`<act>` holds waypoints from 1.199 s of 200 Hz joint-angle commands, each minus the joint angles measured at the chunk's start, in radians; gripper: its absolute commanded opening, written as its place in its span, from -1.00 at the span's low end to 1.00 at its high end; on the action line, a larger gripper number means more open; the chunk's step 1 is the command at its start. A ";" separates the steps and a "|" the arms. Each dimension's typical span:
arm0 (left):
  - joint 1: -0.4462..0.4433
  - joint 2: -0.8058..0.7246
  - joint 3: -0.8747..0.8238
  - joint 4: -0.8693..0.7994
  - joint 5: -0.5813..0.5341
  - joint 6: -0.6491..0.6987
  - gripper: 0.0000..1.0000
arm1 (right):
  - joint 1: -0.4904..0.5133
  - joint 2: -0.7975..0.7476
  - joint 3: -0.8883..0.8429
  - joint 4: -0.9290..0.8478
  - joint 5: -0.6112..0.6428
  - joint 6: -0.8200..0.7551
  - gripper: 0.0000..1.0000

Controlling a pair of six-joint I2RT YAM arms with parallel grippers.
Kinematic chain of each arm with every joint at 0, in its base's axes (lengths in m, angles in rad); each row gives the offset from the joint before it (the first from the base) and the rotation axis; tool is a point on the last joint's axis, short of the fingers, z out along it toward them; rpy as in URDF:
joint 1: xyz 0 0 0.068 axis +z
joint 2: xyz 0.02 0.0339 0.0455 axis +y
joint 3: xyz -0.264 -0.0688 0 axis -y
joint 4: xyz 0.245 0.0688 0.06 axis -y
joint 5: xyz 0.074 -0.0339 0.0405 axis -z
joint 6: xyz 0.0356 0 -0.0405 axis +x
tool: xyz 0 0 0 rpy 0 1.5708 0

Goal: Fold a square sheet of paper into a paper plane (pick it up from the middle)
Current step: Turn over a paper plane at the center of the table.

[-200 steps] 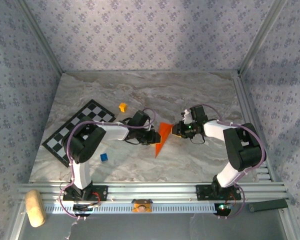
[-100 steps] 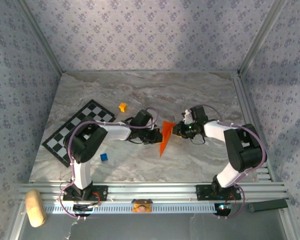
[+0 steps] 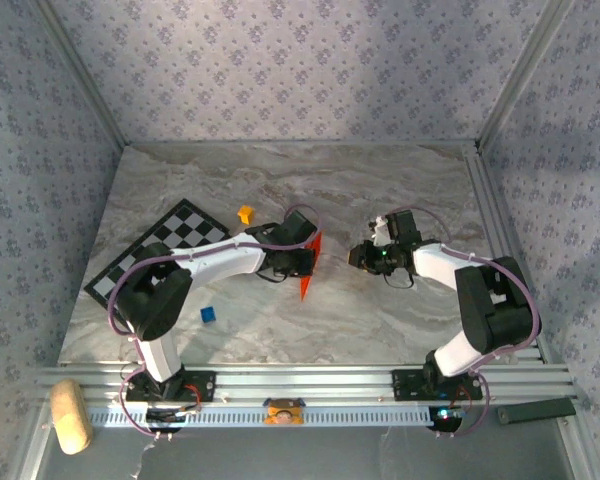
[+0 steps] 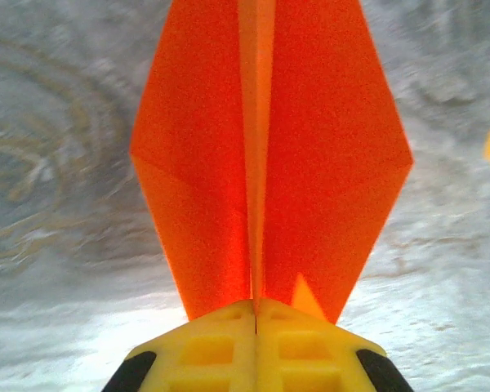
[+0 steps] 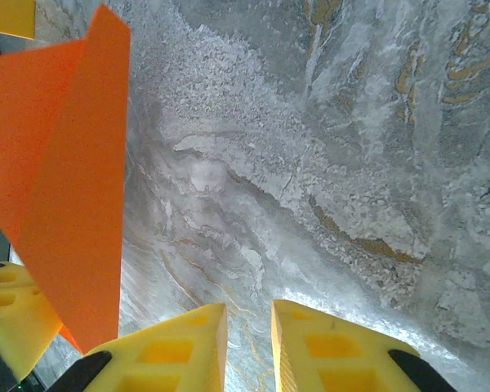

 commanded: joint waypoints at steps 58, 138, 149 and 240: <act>-0.012 0.030 0.034 -0.108 -0.086 0.011 -0.95 | 0.006 -0.026 -0.009 0.012 -0.027 0.023 -0.53; -0.015 0.056 0.038 -0.107 -0.068 0.018 -0.87 | 0.012 -0.017 -0.006 0.008 -0.019 0.024 -0.52; -0.015 0.058 0.038 -0.102 -0.063 0.015 -0.86 | 0.011 -0.015 -0.004 0.007 -0.018 0.024 -0.52; -0.018 0.076 0.041 -0.093 -0.043 0.025 -0.76 | 0.012 0.008 0.005 -0.006 -0.016 0.021 -0.52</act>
